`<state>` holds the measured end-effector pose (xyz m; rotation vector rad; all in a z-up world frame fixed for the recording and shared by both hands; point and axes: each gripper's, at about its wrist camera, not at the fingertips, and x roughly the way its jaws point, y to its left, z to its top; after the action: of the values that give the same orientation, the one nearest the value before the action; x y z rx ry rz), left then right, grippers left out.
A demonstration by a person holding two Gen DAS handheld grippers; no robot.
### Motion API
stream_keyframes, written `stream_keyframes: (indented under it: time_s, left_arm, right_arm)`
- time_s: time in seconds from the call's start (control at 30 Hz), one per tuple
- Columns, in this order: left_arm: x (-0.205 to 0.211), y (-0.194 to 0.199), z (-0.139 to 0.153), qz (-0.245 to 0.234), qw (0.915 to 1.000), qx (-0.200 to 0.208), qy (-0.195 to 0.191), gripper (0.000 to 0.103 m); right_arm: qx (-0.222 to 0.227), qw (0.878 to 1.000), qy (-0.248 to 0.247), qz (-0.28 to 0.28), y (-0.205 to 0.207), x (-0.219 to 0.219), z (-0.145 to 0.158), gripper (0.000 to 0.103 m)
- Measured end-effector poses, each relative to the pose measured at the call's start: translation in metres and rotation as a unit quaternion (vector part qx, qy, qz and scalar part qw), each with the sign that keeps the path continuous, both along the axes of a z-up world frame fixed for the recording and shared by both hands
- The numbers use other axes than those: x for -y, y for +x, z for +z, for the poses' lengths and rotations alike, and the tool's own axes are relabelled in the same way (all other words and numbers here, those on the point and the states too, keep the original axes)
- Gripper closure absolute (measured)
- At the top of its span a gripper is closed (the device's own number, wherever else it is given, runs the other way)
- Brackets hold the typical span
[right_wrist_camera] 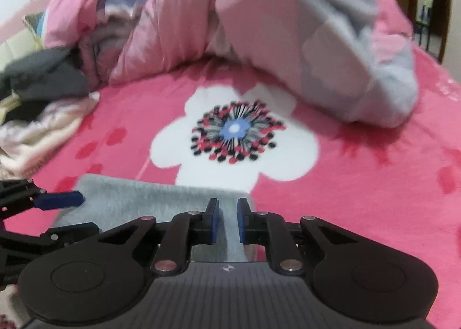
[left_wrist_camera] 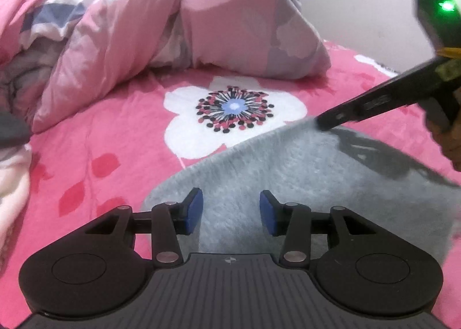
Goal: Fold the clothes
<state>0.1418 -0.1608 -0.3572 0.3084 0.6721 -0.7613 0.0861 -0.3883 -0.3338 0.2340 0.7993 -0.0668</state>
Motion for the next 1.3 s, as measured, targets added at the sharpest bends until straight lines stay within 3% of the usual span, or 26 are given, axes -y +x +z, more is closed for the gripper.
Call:
stream_keyframes:
  time_s: [0.17, 0.23, 0.37, 0.43, 0.53, 0.73, 0.93, 1.17, 1.3]
  left_arm:
    - [-0.029, -0.029, 0.023, -0.043, 0.9988, -0.022, -0.006, 0.059]
    - [-0.034, -0.043, 0.023, -0.07, 0.9964, -0.048, 0.001, 0.057]
    - [-0.036, -0.063, 0.0, -0.097, 0.9926, -0.069, 0.021, 0.053]
    - [-0.035, -0.063, -0.006, -0.093, 0.9935, -0.064, 0.014, 0.053]
    - [-0.033, -0.06, 0.001, -0.093, 0.9936, -0.061, 0.017, 0.053]
    - [-0.041, -0.065, 0.017, -0.096, 0.9941, -0.045, 0.023, 0.053]
    - [-0.035, -0.065, 0.01, -0.094, 0.9935, -0.054, 0.033, 0.051]
    - [-0.032, -0.051, 0.038, -0.07, 0.9965, -0.044, 0.011, 0.05]
    - [-0.012, -0.022, 0.04, -0.009, 0.9982, -0.057, 0.015, 0.048]
  right_arm:
    - [-0.011, 1.0, 0.006, 0.011, -0.057, -0.015, 0.038, 0.088]
    - [-0.036, 0.999, 0.004, 0.026, -0.072, -0.027, 0.036, 0.088]
    - [-0.107, 0.994, -0.025, 0.02, -0.077, -0.04, -0.009, 0.088]
    - [-0.106, 0.994, -0.016, -0.009, -0.075, -0.035, -0.017, 0.087]
    - [-0.11, 0.993, -0.005, -0.039, -0.071, -0.03, -0.006, 0.086]
    - [-0.083, 0.996, -0.01, -0.042, -0.09, -0.048, 0.03, 0.086]
    - [-0.144, 0.988, -0.006, -0.048, -0.082, -0.055, 0.0, 0.086]
    - [-0.092, 0.993, -0.017, -0.067, -0.067, -0.05, 0.041, 0.085]
    - [-0.068, 0.995, -0.02, -0.065, -0.029, -0.042, 0.039, 0.084]
